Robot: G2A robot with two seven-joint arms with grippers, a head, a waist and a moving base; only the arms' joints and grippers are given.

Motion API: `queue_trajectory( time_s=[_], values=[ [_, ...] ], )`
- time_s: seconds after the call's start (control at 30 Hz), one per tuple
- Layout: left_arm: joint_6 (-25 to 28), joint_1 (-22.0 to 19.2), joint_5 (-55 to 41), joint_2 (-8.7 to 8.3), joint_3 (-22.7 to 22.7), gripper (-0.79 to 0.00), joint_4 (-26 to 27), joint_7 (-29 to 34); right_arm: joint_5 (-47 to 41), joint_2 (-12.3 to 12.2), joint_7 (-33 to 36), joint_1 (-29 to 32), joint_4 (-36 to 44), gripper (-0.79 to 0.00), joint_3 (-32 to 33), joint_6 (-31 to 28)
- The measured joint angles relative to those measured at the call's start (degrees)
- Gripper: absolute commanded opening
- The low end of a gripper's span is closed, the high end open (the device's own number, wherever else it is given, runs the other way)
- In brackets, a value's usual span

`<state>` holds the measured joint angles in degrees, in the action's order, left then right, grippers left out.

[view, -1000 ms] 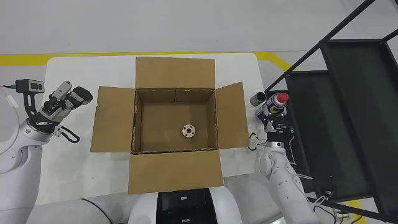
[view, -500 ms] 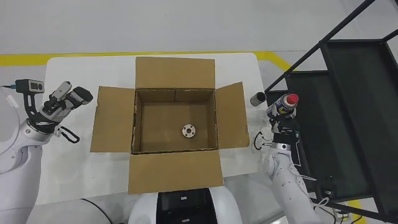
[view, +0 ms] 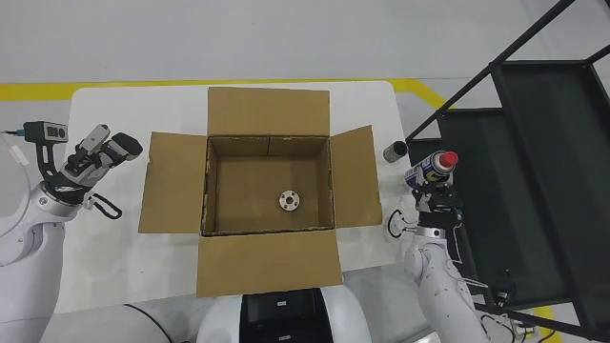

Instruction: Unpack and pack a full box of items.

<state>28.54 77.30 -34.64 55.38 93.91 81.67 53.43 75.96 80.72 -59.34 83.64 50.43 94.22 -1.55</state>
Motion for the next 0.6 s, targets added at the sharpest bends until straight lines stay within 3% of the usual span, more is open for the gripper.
queue_trajectory(
  time_s=[0.4, 0.6],
  values=[
    [0.0, 0.0, 0.0, 0.0, 0.0, 0.0, 0.0, 0.0, 0.4, 0.83, -6.23, 9.9, 7.01, -0.785, -2.77, 3.09],
    [0.0, 0.0, 0.0, 0.0, 0.0, 0.0, 0.0, 0.0, 1.53, 1.3, -7.06, 10.53, 6.68, -0.785, -5.02, 5.12]
  ],
)
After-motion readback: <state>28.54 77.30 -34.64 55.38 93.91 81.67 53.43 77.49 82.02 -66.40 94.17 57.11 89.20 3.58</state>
